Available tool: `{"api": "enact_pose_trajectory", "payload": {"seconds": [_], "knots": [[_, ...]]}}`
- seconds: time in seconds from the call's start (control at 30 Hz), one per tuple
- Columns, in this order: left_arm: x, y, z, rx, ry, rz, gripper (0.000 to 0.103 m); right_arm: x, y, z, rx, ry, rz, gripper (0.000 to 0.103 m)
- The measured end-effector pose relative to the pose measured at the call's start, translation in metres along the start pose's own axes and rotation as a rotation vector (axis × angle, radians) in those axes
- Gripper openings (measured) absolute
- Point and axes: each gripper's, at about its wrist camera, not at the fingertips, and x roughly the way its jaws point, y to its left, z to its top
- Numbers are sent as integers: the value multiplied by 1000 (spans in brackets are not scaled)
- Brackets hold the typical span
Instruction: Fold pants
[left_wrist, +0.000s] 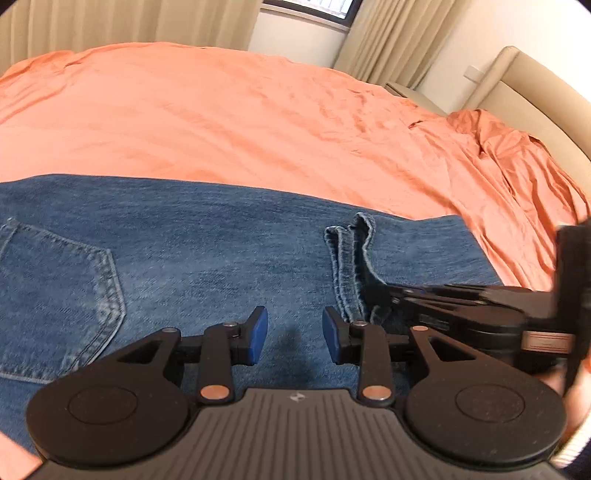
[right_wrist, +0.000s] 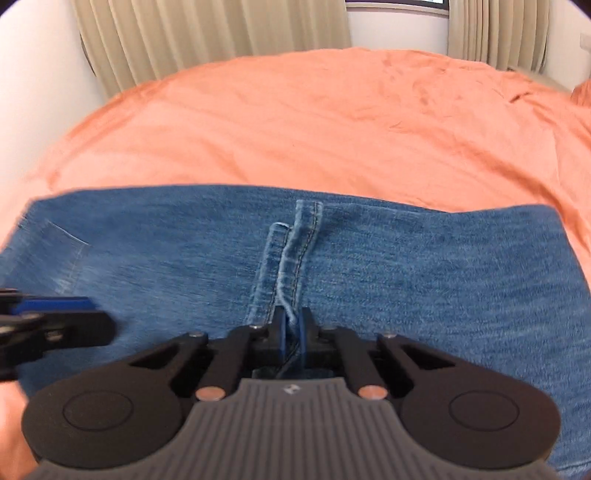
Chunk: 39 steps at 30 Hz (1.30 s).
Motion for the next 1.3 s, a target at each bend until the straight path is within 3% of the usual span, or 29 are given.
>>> {"api": "enact_pose_trajectory", "payload": {"seconds": [0.1, 0.17, 0.27, 0.37, 0.4, 0.43, 0.47, 0.6, 0.77, 0.87, 0.93, 0.97, 1.0, 1.13, 1.3], "knots": [[8, -1, 6, -9, -5, -57, 38, -21, -9, 4, 62, -16, 136, 0], [14, 0, 11, -39, -2, -100, 38, -16, -4, 7, 41, -5, 159, 0], [22, -1, 18, -72, 1, -100, 38, 9, 0, 5, 13, 29, 70, 0], [26, -4, 21, -78, 10, -94, 42, 22, -10, -1, 51, 50, 88, 8], [27, -5, 22, -86, 11, -102, 48, 18, -11, -1, 62, 42, 104, 14], [30, -6, 24, -91, 14, -117, 51, 14, -13, -1, 72, 38, 119, 31], [33, -8, 25, -93, 20, -132, 54, 6, -15, -2, 76, 19, 120, 37], [54, -18, 27, -78, 30, -120, 69, -34, -26, -11, 38, -49, 39, 37], [84, -18, 23, -108, 31, -114, 70, -92, -65, -39, 68, -141, -98, 37], [98, -14, 22, -160, 22, -137, 58, -134, -92, -61, 130, -194, -187, 39], [103, -16, 21, -149, 16, -118, 20, -158, -108, -79, 156, -206, -242, 50], [104, -18, 21, -139, 13, -106, 18, -165, -113, -88, 165, -202, -271, 52], [101, -21, 21, -134, -2, -99, 10, -170, -118, -99, 171, -193, -298, 55], [75, -35, 25, -108, -82, -94, 6, -161, -124, -129, 166, -144, -342, 55], [42, -60, 45, -20, -116, -76, 6, -122, -122, -122, 117, -161, -323, 59]]}}
